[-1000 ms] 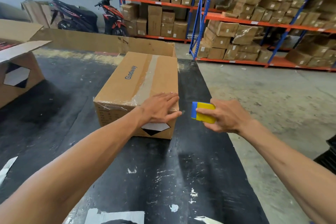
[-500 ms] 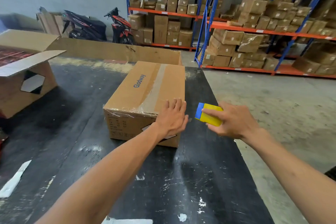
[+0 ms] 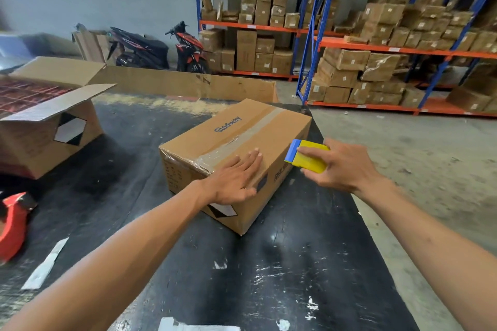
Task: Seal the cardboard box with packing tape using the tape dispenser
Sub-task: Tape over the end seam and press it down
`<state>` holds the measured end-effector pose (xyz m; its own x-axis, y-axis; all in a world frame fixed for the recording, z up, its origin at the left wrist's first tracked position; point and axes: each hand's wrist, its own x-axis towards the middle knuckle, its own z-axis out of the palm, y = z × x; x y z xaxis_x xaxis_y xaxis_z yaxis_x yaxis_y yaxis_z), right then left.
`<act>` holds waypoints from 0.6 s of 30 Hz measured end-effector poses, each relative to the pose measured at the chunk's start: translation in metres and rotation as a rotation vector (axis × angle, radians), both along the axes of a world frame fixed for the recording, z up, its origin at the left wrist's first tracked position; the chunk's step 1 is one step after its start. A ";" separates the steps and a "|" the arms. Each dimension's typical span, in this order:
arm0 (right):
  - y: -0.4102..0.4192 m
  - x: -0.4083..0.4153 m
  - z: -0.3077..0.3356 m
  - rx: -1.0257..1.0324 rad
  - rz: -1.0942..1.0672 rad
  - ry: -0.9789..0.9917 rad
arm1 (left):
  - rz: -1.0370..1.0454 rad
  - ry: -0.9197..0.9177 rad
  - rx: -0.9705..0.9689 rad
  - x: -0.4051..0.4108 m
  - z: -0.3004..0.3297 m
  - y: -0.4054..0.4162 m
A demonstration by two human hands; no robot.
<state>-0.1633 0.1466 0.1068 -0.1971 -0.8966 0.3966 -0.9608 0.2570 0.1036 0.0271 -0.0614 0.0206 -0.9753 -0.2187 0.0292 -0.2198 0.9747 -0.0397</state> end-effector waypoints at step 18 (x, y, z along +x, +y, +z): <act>-0.027 0.000 -0.013 -0.094 -0.087 -0.079 | 0.414 -0.111 0.052 0.005 0.009 -0.011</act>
<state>-0.1637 0.1195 0.0936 -0.3067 -0.8344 0.4579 -0.9387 0.3448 -0.0003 0.0317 -0.0724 0.0295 -0.8013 -0.5911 -0.0927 -0.5903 0.8063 -0.0381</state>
